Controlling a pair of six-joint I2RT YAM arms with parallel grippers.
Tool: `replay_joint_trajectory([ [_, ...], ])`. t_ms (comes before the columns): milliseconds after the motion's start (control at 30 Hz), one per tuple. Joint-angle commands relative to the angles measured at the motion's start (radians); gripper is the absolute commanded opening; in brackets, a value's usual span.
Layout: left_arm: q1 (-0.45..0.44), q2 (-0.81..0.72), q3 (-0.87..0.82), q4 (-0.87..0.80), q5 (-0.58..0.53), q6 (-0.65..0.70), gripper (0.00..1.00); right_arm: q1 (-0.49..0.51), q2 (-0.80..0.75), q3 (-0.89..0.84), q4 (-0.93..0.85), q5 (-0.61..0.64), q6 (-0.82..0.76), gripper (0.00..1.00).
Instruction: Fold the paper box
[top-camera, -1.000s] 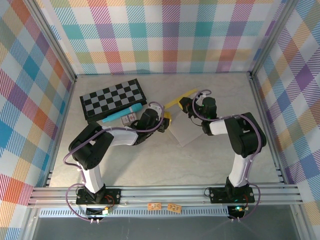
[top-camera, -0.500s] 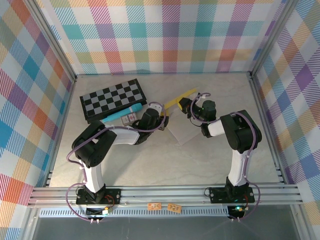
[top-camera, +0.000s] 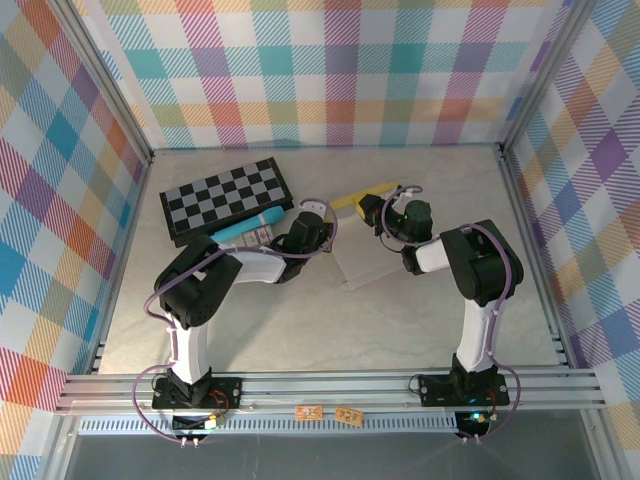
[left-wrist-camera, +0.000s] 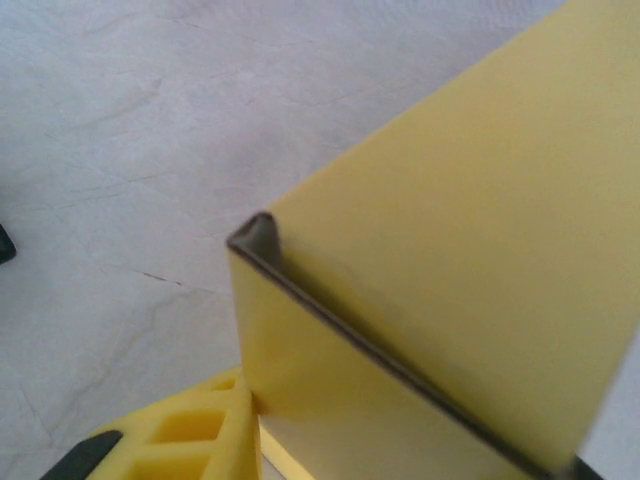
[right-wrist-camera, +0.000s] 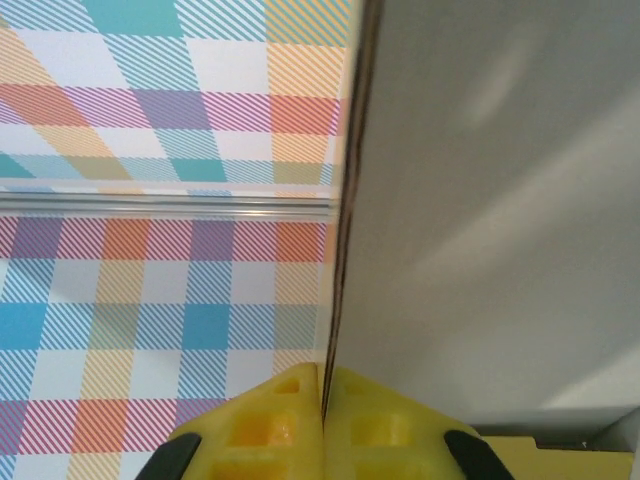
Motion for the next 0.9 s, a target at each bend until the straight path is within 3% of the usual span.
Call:
replay_joint_trajectory([
  [0,0.006,0.031,0.053,0.067,-0.009,-0.036,0.2,0.036,0.046,-0.02,-0.133,-0.113,0.009,0.0],
  [400,-0.024,0.094,0.11,0.035,-0.119,-0.086,0.0,0.06,0.031,0.001,-0.154,-0.074,0.038,0.0],
  [700,-0.056,0.121,0.141,-0.017,-0.249,-0.135,0.0,0.059,0.008,0.006,-0.178,-0.055,0.048,0.0],
  [867,-0.052,0.122,0.151,-0.044,-0.269,-0.16,0.22,0.06,0.0,0.005,-0.185,-0.053,0.05,0.0],
])
